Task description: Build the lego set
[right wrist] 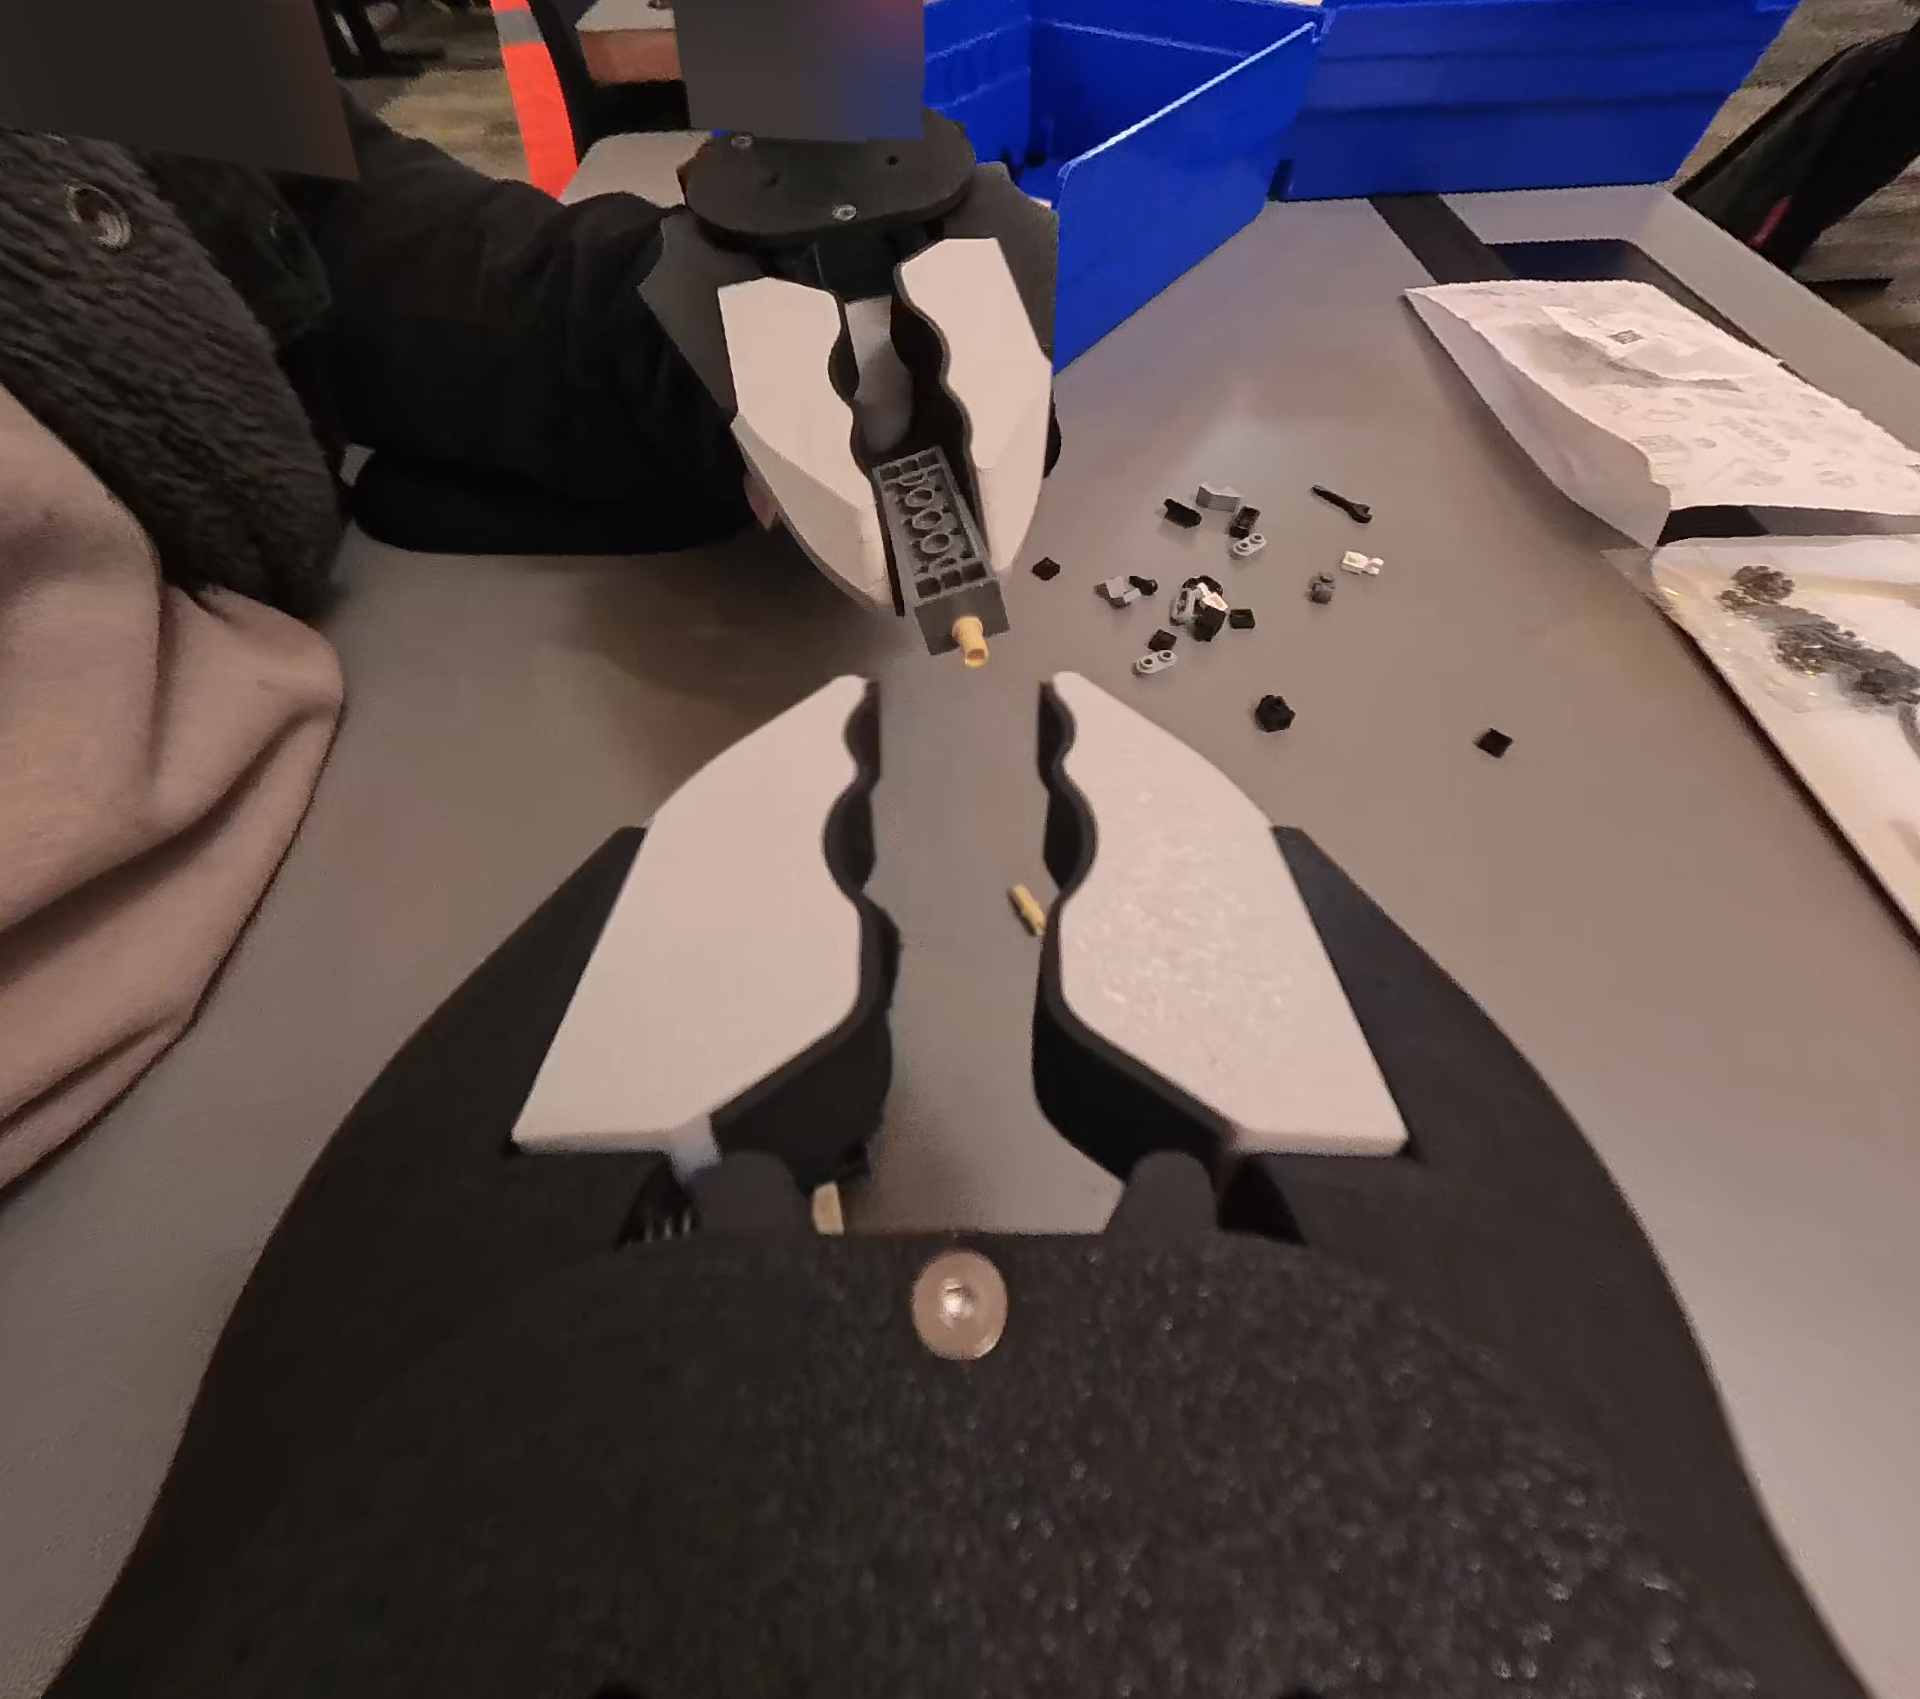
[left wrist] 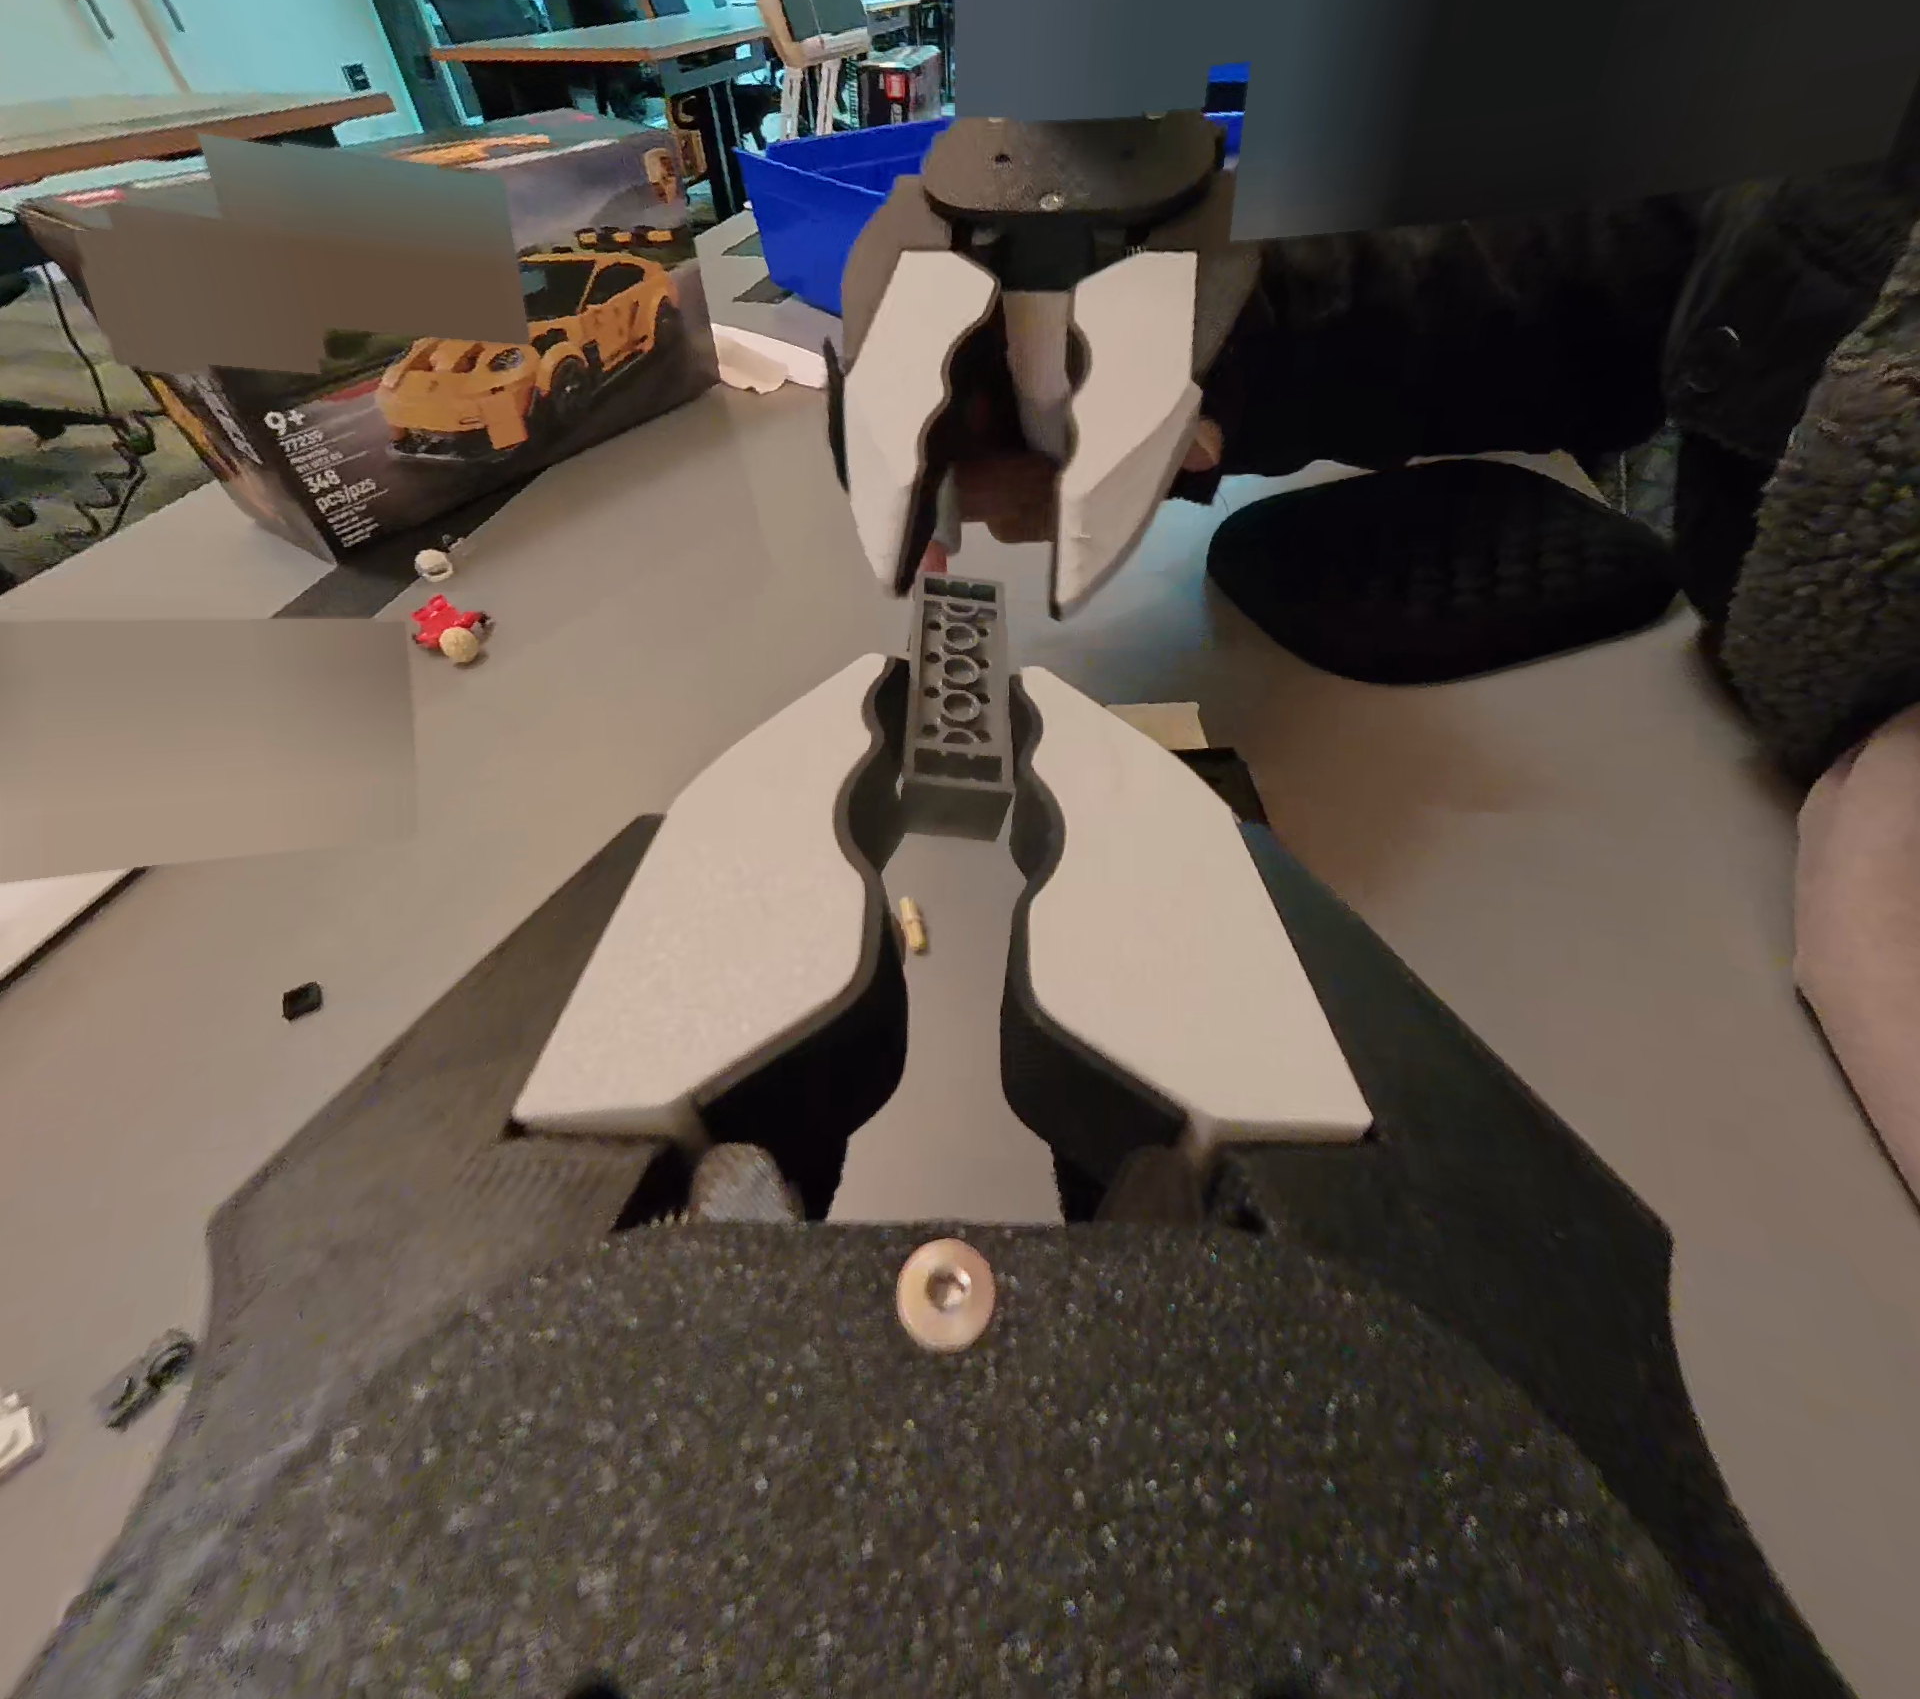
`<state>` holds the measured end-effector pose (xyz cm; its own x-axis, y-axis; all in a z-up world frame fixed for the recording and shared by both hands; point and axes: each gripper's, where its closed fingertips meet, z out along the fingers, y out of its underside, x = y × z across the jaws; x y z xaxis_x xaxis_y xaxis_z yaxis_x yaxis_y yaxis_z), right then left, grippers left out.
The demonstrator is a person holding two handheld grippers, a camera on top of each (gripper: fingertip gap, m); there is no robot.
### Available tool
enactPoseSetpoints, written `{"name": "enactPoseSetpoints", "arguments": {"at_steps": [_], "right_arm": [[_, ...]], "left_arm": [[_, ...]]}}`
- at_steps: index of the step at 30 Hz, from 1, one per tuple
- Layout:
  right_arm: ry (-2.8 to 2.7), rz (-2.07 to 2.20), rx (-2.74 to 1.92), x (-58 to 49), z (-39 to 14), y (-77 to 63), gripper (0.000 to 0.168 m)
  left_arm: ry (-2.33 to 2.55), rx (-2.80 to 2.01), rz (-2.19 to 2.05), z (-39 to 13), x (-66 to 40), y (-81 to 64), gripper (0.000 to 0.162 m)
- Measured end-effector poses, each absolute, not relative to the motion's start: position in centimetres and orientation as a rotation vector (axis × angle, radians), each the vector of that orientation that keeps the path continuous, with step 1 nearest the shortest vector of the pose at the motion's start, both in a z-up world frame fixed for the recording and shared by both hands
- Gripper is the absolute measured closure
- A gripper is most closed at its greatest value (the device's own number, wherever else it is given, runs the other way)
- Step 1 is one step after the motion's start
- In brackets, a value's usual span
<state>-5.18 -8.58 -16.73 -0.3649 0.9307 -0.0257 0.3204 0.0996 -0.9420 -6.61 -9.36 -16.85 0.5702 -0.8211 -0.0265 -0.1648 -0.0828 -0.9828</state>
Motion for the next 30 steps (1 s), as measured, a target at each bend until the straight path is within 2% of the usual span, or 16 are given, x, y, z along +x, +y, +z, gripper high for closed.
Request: {"name": "enactPoseSetpoints", "arguments": {"at_steps": [2,4,6,8,18,26,30], "right_arm": [[-1.759,1.241,-1.208,-5.6,-17.0,-9.1,0.130],[-1.766,1.211,-1.164,-5.9,-16.9,-9.5,0.129],[-1.810,1.184,-1.139,-6.1,-17.1,-9.8,0.135],[-1.878,1.203,-1.104,-5.9,-17.3,-10.5,0.151],[-1.544,1.645,-1.059,-4.6,-13.8,-9.9,0.152],[-1.573,1.550,-1.032,-4.4,-14.9,-9.8,0.152],[-1.585,1.517,-1.022,-4.3,-15.2,-9.6,0.152]], "left_arm": [[0.874,-1.603,-0.675,-17.3,-6.3,-9.5,0.145],[0.906,-1.613,-0.694,-17.7,-5.8,-9.9,0.145],[0.926,-1.609,-0.697,-17.8,-5.3,-10.2,0.145],[0.941,-1.606,-0.688,-17.7,-5.1,-10.3,0.145],[0.821,-1.495,-0.774,-14.9,-5.9,-10.5,0.147],[0.794,-1.490,-0.773,-14.4,-5.8,-10.4,0.147],[0.796,-1.492,-0.796,-14.5,-5.6,-10.5,0.139]]}}
